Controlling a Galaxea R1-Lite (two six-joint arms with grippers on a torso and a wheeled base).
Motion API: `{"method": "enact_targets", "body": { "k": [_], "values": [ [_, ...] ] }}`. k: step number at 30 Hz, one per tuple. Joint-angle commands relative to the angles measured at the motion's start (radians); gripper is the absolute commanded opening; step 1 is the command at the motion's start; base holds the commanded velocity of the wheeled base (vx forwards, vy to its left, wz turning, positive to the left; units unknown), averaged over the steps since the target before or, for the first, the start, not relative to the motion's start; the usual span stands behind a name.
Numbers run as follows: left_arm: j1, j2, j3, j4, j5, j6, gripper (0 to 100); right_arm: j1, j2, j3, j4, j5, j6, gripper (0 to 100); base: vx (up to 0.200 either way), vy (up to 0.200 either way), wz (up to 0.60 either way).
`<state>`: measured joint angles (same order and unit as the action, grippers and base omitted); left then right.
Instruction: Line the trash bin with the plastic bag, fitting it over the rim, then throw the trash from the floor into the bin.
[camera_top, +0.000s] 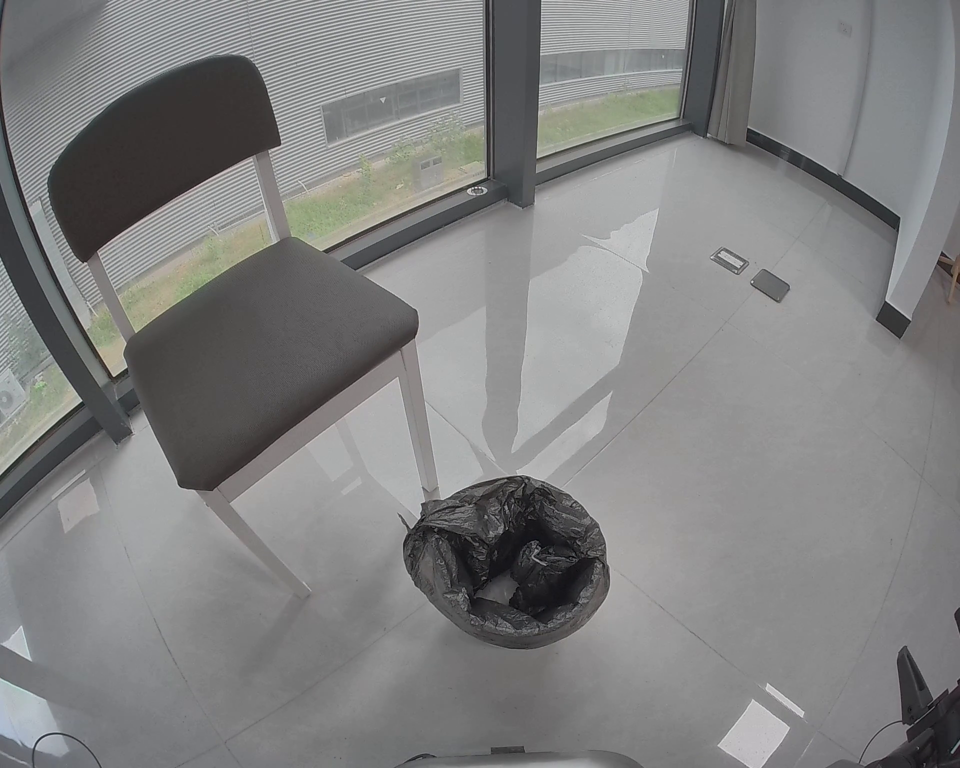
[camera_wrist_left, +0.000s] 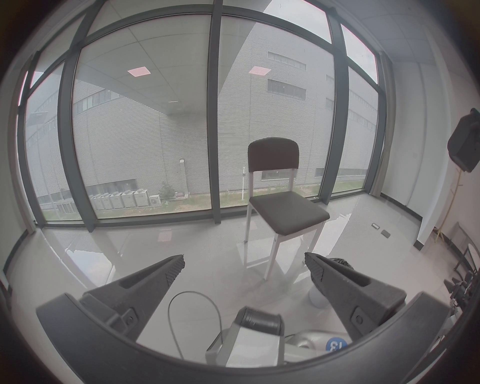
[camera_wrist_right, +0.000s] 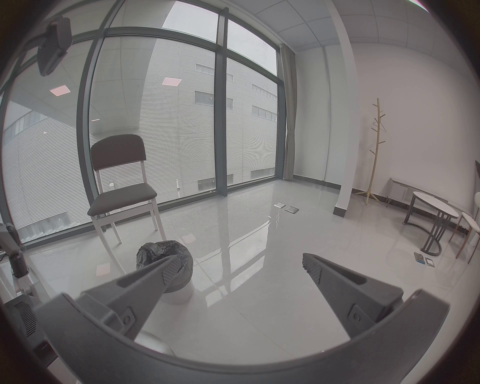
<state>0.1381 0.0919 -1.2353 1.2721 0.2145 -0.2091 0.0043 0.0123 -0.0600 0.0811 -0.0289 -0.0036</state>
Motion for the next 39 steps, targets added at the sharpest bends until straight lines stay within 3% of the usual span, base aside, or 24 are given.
{"method": "enact_targets", "body": {
  "k": [1,3,5,6,7,9,10,15,18,21,23,24,26,28,33,34,39],
  "values": [
    [-0.017,0.006,0.108,-0.094,-0.024,-0.007,100,-0.001,-0.009,0.000,0.000,0.014,0.004,100,0.000,0.000,0.00],
    [-0.040,0.005,0.108,-0.102,-0.023,-0.007,100,0.000,-0.009,0.000,0.000,0.012,0.005,100,0.000,0.000,0.00],
    [-0.146,-0.024,0.114,-0.097,0.002,-0.004,100,0.000,-0.008,0.000,0.000,0.014,0.007,100,0.000,0.000,0.00],
    [-0.155,-0.031,0.116,-0.096,0.006,-0.004,100,0.000,-0.009,0.000,0.000,0.014,0.007,100,0.000,0.000,0.00],
    [-0.169,-0.040,0.128,-0.088,0.046,-0.012,100,0.000,-0.009,0.000,0.000,0.012,0.007,100,0.000,0.000,0.00],
    [-0.167,-0.040,0.129,-0.086,0.051,-0.013,100,0.000,-0.009,0.000,0.000,0.012,0.007,100,0.000,0.000,0.00],
    [-0.158,-0.052,0.175,-0.091,0.092,-0.047,100,0.000,-0.009,0.000,0.000,0.011,0.007,100,0.000,0.000,0.00],
    [-0.141,-0.092,0.304,-0.123,0.086,-0.058,100,0.000,-0.009,0.000,0.000,0.011,0.007,100,0.000,0.000,0.00],
    [-0.141,-0.090,0.510,-0.349,0.072,-0.053,100,0.000,-0.009,0.000,-0.001,-0.016,0.001,100,0.000,0.000,0.00],
    [-0.141,-0.090,0.795,-0.663,0.034,-0.030,100,0.000,-0.009,0.002,-0.001,-0.075,0.008,100,0.000,0.000,0.00],
    [-0.141,-0.090,0.836,-0.715,0.029,-0.022,100,0.000,-0.009,0.002,-0.001,-0.082,0.008,100,0.000,0.000,0.00],
    [-0.140,-0.092,1.057,-0.990,0.011,0.045,100,0.000,-0.009,0.005,-0.015,-0.088,0.011,100,0.000,0.000,0.00],
    [-0.144,-0.086,1.175,-1.198,-0.020,0.111,100,-0.001,-0.009,0.028,-0.047,-0.082,0.016,100,0.000,0.000,0.00],
    [-0.147,-0.074,1.200,-1.251,-0.083,0.129,100,-0.001,-0.009,0.046,-0.067,-0.060,0.019,100,0.000,0.000,0.00],
    [-0.147,-0.075,1.199,-1.234,-0.187,0.142,100,-0.001,-0.009,0.052,-0.067,-0.019,-0.016,100,0.000,0.000,0.00],
    [-0.147,-0.075,1.209,-1.234,-0.221,0.183,100,-0.001,-0.009,0.052,-0.066,-0.020,-0.009,100,0.000,0.000,0.00],
    [-0.147,-0.072,1.222,-1.238,-0.274,0.238,100,-0.001,-0.009,0.055,-0.070,-0.020,-0.004,100,0.000,0.000,0.00]
  ]
}}
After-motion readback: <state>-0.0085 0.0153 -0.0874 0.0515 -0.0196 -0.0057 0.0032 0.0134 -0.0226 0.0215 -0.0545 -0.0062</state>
